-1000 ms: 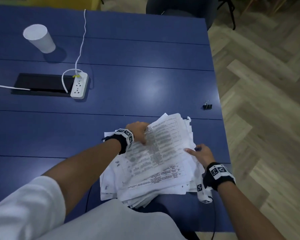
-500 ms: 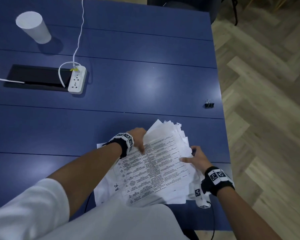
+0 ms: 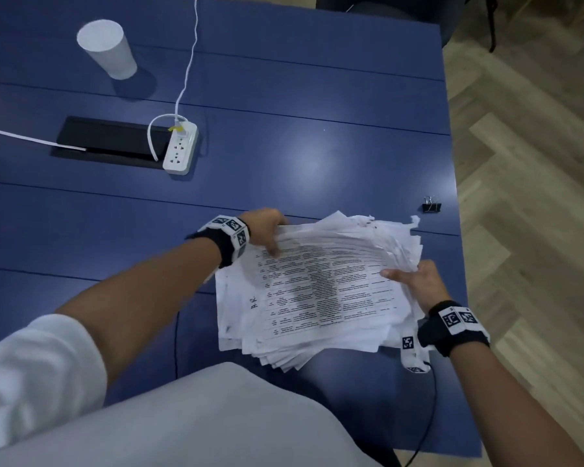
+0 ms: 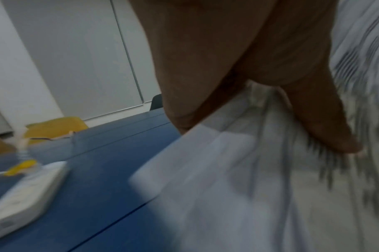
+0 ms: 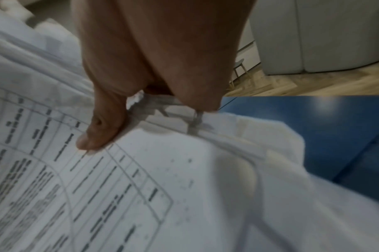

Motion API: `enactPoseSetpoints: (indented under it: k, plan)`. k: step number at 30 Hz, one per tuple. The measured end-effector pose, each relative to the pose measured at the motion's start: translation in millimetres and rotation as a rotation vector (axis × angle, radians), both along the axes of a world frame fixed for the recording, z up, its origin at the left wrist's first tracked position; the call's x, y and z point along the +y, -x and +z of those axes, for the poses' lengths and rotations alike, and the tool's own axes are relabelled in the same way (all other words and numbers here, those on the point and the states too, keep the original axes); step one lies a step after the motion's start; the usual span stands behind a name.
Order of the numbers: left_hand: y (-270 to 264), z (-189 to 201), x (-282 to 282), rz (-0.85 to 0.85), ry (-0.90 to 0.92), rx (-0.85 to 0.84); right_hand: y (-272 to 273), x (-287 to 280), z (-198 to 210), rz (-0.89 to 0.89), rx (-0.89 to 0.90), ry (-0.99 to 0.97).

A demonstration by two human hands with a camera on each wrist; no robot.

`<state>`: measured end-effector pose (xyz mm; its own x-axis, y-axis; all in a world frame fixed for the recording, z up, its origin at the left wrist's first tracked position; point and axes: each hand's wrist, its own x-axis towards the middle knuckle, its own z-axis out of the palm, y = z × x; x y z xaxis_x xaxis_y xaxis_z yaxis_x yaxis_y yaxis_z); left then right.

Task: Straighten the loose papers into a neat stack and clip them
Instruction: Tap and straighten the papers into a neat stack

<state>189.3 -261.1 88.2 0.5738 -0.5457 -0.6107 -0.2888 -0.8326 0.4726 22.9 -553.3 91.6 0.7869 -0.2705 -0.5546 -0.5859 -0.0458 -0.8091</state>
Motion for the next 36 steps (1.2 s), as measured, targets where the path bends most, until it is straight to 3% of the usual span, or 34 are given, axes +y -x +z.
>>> enactPoseSetpoints:
  k: [2,3,7,10,12,16,20,23,28,32,36]
  plan:
    - [-6,-7,37,0.096,-0.100,-0.023,6,-7,-4,-0.023,-0.023,-0.011]
    - [-6,-10,56,0.202,-0.066,-0.009,8,-9,-6,-0.031,-0.023,-0.012]
    - [28,-29,102,0.793,0.506,0.280,12,-8,-8,-0.153,-0.043,-0.080]
    - [58,-38,98,0.848,0.640,0.441,5,-4,-12,-0.194,-0.047,-0.117]
    - [65,-33,89,0.919,0.680,0.349,0,1,-11,-0.188,-0.085,-0.068]
    - [56,-1,83,1.179,0.785,0.000,-15,14,14,-0.157,-0.248,-0.003]
    - [59,34,76,1.143,0.968,-0.192,-18,22,29,-0.190,-0.442,0.018]
    - [67,30,81,1.130,0.993,-0.191,-13,26,19,-0.179,-0.442,0.019]
    - [73,0,89,0.874,0.738,-0.093,-12,24,-17,-0.161,-0.361,0.098]
    - [61,-15,103,0.835,0.674,-0.040,-19,12,-21,-0.164,-0.342,0.119]
    - [60,-22,103,0.746,0.452,0.017,-26,10,-23,-0.147,-0.358,0.167]
